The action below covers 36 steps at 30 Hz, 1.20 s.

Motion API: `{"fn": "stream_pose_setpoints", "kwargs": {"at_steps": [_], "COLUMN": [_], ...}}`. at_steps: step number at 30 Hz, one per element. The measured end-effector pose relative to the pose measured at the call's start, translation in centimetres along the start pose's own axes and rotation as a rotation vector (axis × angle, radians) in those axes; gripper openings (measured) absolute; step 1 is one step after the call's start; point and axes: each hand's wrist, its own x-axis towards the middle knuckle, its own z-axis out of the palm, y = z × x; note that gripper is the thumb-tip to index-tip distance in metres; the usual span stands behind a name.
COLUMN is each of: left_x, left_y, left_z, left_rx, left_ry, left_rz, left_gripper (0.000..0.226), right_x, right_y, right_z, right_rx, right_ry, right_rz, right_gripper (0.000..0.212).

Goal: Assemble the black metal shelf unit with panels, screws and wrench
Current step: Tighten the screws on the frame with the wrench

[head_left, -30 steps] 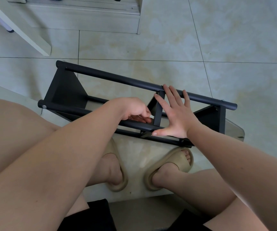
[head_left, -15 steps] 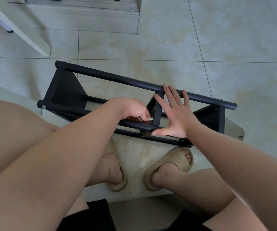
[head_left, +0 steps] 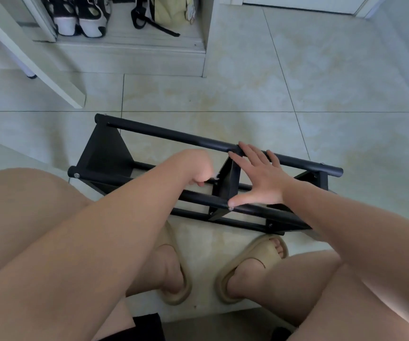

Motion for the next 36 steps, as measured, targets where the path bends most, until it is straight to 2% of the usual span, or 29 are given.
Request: {"fn": "stream_pose_setpoints", "kwargs": {"at_steps": [2, 4, 7, 10, 12, 17, 20, 24, 28, 32, 36], "left_x": [-0.3, -0.2, 0.0, -0.3, 0.0, 3.6, 5.1, 5.8, 6.1, 5.4, 4.0], "left_y": [0.2, 0.6, 1.4, 2.5, 2.5, 0.9, 1.2, 1.1, 0.8, 0.3, -0.1], "left_z": [-2.0, -3.9, -6.1, -7.5, -7.9, -7.0, -6.5, -6.7, -7.6, -8.8, -8.5], "left_rx": [-0.032, -0.073, 0.089, 0.186, 0.193, 0.135, 0.119, 0.015, -0.043, -0.030, 0.012], "left_ry": [0.053, 0.177, 0.323, 0.275, 0.213, 0.154, 0.079, 0.057, 0.148, 0.321, 0.303], "left_rz": [0.033, 0.088, 0.147, 0.117, 0.093, 0.070, 0.024, 0.000, -0.003, 0.029, 0.020], "left_gripper": [0.025, 0.019, 0.025, 0.024, 0.039, 0.033, 0.020, 0.026, 0.028, 0.004, 0.010], "right_x": [0.2, 0.4, 0.6, 1.0, 1.4, 2.8, 3.6, 4.3, 4.4, 4.1, 3.7], "right_y": [-0.1, 0.1, 1.1, 2.8, 4.1, 6.0, 5.9, 6.0, 5.8, 5.0, 3.9], "right_z": [-1.9, -3.5, -5.2, -5.5, -4.9, -3.5, -3.8, -4.4, -4.8, -5.8, -5.7], "right_rx": [0.058, 0.059, 0.050, 0.043, 0.092, 0.239, 0.268, 0.279, 0.288, 0.233, 0.218], "right_ry": [-0.017, 0.002, 0.026, -0.053, -0.102, -0.095, -0.113, -0.098, 0.038, 0.195, 0.229], "right_rz": [0.026, 0.030, 0.069, 0.158, 0.220, 0.274, 0.240, 0.186, 0.190, 0.175, 0.177], "right_gripper": [0.111, 0.095, 0.084, 0.079, 0.072, 0.035, 0.030, 0.022, 0.014, 0.015, 0.023]}}
